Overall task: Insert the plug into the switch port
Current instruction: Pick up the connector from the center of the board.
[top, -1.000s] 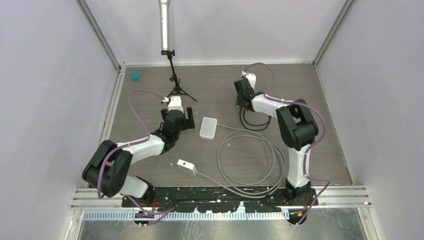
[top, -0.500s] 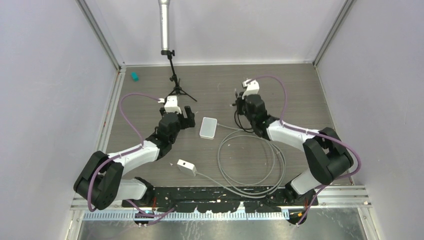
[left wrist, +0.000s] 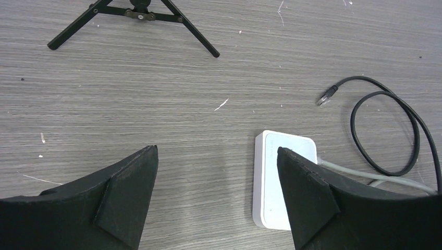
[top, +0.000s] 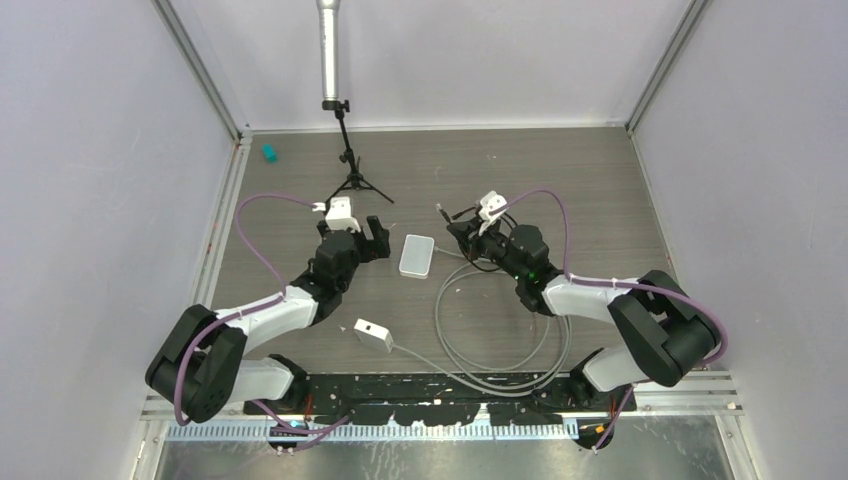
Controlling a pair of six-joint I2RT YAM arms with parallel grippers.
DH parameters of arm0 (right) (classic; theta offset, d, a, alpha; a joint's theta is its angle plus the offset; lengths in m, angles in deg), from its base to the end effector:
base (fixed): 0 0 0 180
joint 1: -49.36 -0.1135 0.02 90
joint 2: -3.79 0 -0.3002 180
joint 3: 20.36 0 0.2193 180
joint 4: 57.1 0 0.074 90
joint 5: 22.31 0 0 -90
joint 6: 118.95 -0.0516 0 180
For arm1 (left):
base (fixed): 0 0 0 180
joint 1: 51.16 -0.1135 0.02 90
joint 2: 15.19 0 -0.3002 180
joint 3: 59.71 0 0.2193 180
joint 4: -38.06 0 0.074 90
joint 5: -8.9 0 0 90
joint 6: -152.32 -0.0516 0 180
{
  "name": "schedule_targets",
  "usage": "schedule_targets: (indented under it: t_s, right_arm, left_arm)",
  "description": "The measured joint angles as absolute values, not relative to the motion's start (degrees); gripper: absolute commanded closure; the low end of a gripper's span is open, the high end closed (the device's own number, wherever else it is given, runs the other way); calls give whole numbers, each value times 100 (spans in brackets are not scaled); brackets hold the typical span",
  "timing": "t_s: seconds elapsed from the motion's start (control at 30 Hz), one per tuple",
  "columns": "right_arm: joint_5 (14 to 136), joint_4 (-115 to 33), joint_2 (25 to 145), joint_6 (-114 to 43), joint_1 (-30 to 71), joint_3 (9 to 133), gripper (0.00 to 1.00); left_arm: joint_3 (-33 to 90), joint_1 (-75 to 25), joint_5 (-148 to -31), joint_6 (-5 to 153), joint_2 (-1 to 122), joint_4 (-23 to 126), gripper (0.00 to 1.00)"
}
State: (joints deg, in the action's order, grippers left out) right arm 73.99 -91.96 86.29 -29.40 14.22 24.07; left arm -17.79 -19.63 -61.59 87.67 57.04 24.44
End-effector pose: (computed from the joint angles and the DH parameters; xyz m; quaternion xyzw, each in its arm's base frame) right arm 0.2245 0.1650 0.2689 -0.2523 0.6813 0.2477 0.6410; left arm 0.2095 -0.1083 0.2535 -0.0584 0.7949 -0.1607 0.5821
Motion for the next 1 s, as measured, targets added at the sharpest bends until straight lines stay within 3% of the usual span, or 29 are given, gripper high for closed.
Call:
schedule_targets:
  t_s: [0.37, 0.77, 1.0]
  right_arm:
    - [8214, -9852, 8338, -2429, 1422, 2079, 99]
    - [8531, -6040, 4915, -1517, 1409, 3998, 99]
    - [8728, -4103, 4039, -1443, 1346, 4796, 99]
  left_arm:
    - [-1733, -1963, -6288, 8767, 5828, 2455, 15]
    - [-1680, -1963, -6574, 8786, 6043, 2414, 16]
    - [-1663, -1963, -6627, 8791, 6047, 2414, 16]
